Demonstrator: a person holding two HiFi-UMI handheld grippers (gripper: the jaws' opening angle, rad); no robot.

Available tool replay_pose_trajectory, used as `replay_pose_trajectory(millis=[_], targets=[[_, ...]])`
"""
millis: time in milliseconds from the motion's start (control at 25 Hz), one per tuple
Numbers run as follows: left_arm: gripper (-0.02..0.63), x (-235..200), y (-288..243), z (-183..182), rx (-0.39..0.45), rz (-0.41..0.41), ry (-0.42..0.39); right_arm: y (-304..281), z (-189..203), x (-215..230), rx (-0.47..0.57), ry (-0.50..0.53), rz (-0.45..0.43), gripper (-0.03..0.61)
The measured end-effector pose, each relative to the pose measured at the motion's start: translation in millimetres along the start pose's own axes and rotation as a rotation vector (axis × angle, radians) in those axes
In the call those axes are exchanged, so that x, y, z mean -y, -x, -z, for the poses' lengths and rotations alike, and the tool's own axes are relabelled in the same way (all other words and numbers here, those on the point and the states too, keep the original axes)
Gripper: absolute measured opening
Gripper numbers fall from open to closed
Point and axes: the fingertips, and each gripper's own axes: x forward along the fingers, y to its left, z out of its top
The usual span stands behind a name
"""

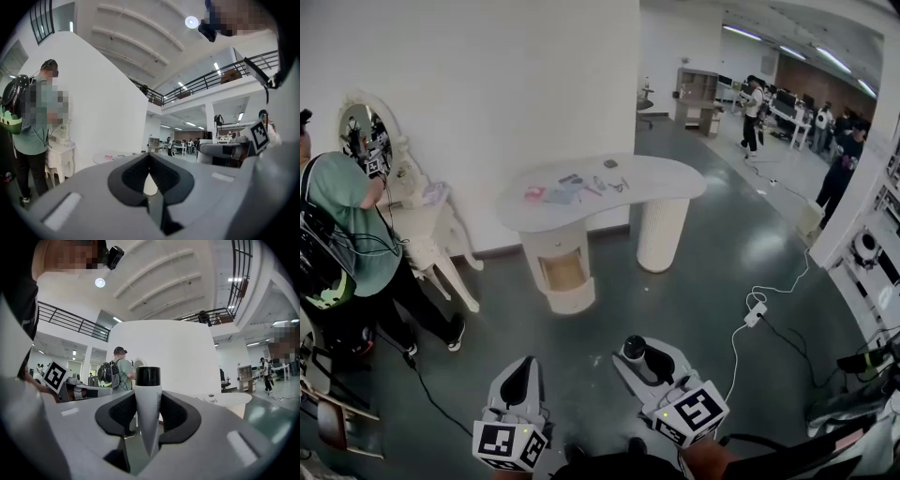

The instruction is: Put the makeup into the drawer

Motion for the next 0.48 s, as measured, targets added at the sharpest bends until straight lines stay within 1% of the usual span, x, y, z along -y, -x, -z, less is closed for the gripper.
replay_pose_trajectory(millis=[480], targets=[[-0.002, -39.9, 0.2, -5.8, 0.012, 0.047, -0.004, -35.9, -4.6, -20.6, 0.000, -0.018, 0.029, 0.147]])
